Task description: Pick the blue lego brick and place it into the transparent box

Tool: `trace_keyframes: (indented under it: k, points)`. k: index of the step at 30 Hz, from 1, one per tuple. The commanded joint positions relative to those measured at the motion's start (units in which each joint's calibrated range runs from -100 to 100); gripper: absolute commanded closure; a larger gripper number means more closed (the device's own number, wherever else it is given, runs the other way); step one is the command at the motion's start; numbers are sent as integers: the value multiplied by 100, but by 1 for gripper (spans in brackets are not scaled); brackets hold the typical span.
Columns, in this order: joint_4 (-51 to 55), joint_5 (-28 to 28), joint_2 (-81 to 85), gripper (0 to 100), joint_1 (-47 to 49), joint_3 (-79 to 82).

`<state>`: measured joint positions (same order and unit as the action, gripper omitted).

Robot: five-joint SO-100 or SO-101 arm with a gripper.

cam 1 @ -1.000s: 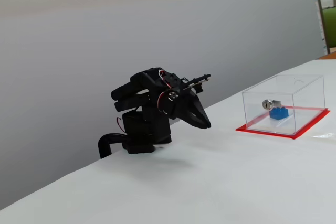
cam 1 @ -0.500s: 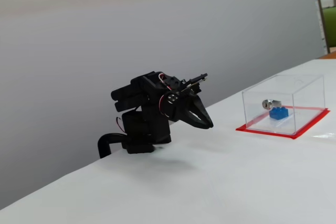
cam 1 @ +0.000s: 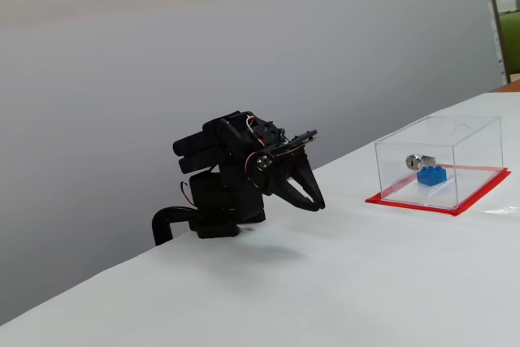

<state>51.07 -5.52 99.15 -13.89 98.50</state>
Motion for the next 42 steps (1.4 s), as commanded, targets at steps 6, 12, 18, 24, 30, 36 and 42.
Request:
trace_keyframes:
  k: [6,12,18,24,30,36,42]
  points:
    - [45,114,85,98,-42,87]
    - [45,589,85,98,-27,87]
    - [36,646,85,98,25,87]
    - [-7,620,59,98,10,78]
    - [-7,609,59,98,-12,78]
    - [-7,609,59,98,-12,78]
    - [-7,609,59,98,-12,78]
